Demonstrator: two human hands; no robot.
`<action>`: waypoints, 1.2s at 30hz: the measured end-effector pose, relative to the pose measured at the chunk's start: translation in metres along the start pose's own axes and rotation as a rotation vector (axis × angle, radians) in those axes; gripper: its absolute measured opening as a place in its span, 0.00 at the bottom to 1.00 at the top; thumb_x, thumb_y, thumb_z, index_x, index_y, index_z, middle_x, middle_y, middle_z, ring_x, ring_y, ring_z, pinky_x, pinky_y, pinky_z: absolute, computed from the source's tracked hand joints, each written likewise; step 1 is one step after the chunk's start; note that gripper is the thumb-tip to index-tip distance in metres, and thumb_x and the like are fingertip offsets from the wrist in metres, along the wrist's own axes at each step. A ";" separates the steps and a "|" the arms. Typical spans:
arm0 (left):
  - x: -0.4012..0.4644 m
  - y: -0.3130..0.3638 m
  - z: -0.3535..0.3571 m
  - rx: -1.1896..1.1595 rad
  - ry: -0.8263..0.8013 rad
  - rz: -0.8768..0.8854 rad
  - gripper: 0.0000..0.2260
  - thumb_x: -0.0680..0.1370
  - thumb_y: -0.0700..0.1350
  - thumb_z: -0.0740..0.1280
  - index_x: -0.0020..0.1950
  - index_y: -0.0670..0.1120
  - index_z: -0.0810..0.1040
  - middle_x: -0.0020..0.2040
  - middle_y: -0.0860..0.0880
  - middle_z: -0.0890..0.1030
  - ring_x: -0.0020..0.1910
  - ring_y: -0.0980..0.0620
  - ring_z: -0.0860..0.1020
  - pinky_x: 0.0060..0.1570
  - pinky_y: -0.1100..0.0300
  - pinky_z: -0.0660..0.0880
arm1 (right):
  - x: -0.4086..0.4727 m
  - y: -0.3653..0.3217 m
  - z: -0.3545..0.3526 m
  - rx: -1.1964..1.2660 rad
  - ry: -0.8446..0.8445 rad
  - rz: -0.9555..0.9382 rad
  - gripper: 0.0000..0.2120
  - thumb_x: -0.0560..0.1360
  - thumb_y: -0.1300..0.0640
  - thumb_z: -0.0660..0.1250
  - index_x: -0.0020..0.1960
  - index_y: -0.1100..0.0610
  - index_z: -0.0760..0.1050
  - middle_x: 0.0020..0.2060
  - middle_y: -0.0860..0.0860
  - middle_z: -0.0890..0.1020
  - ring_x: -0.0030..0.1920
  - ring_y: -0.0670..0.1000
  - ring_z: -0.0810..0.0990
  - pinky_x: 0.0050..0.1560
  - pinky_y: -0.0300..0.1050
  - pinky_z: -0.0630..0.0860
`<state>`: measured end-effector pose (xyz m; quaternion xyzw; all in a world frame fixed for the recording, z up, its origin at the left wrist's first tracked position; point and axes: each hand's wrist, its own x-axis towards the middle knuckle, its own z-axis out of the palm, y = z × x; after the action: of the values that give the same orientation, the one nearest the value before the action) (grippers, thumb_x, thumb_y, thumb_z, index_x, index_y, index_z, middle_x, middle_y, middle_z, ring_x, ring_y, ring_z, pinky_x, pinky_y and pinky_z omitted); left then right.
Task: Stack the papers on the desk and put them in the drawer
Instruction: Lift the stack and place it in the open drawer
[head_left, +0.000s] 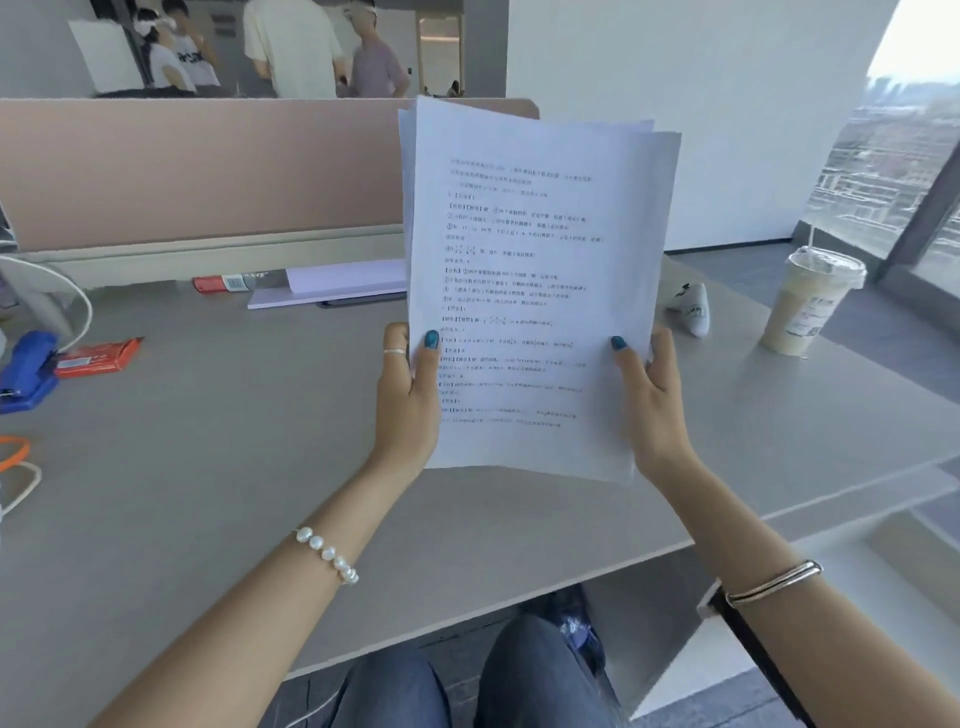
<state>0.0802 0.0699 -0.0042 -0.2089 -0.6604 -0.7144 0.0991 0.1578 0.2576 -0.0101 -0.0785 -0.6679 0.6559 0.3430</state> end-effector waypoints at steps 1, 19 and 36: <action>-0.007 0.006 0.012 -0.034 -0.032 -0.007 0.03 0.78 0.51 0.58 0.45 0.54 0.67 0.38 0.60 0.78 0.39 0.59 0.74 0.44 0.58 0.71 | -0.003 -0.007 -0.017 -0.002 0.007 -0.004 0.04 0.76 0.53 0.60 0.49 0.45 0.70 0.50 0.50 0.78 0.51 0.50 0.77 0.53 0.48 0.74; -0.184 0.018 0.246 -0.187 -0.762 -0.419 0.08 0.78 0.50 0.59 0.57 0.55 0.66 0.53 0.50 0.78 0.49 0.51 0.78 0.51 0.53 0.79 | -0.129 -0.084 -0.368 -0.349 0.283 0.378 0.10 0.73 0.56 0.66 0.54 0.48 0.77 0.48 0.53 0.85 0.43 0.56 0.85 0.41 0.51 0.83; -0.081 -0.073 0.366 0.818 -1.184 0.375 0.28 0.78 0.56 0.56 0.75 0.47 0.57 0.78 0.48 0.56 0.77 0.51 0.52 0.75 0.54 0.47 | -0.161 -0.039 -0.489 -0.487 0.230 0.872 0.15 0.73 0.59 0.67 0.60 0.53 0.75 0.51 0.60 0.85 0.48 0.63 0.83 0.49 0.60 0.81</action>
<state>0.1834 0.4278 -0.0904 -0.6144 -0.7700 -0.1508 -0.0833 0.5666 0.5656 -0.0780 -0.4990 -0.6646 0.5504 0.0803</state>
